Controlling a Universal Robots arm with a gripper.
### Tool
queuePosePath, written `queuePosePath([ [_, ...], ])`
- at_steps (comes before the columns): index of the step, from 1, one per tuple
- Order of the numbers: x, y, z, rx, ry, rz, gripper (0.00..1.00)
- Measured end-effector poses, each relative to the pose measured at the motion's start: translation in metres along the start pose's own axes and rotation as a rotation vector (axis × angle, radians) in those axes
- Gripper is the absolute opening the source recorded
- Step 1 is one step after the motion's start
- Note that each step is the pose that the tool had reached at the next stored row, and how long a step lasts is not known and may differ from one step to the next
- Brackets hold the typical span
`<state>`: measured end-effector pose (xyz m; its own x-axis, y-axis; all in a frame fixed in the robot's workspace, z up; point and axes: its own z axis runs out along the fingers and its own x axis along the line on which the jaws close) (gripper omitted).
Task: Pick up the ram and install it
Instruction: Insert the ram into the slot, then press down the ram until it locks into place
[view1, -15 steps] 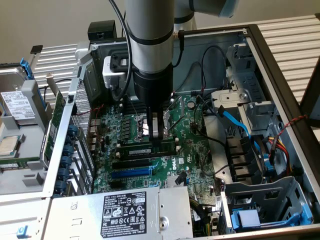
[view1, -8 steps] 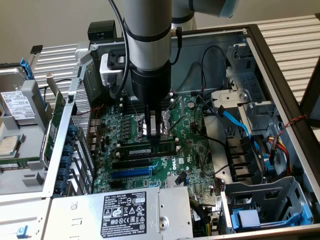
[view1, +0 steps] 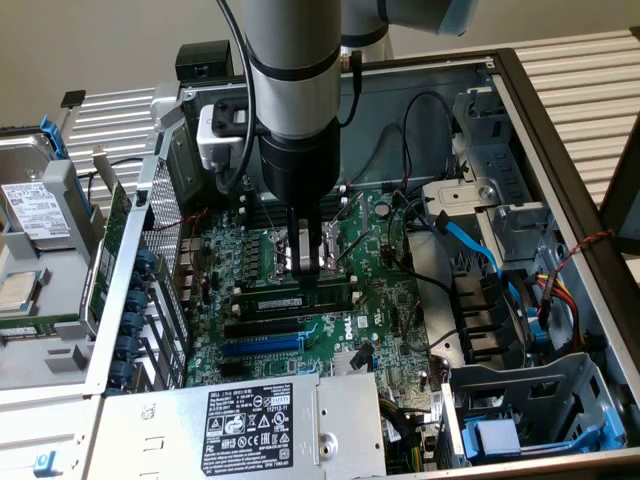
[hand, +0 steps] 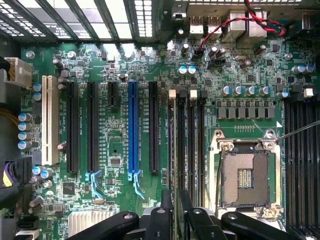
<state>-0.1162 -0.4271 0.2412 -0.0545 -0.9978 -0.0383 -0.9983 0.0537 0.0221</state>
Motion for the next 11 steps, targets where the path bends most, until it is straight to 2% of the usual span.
queuePosePath([
  [11, -0.0005, 0.0009, 0.0000, 0.0000, 0.0001, 0.000, 0.20],
])
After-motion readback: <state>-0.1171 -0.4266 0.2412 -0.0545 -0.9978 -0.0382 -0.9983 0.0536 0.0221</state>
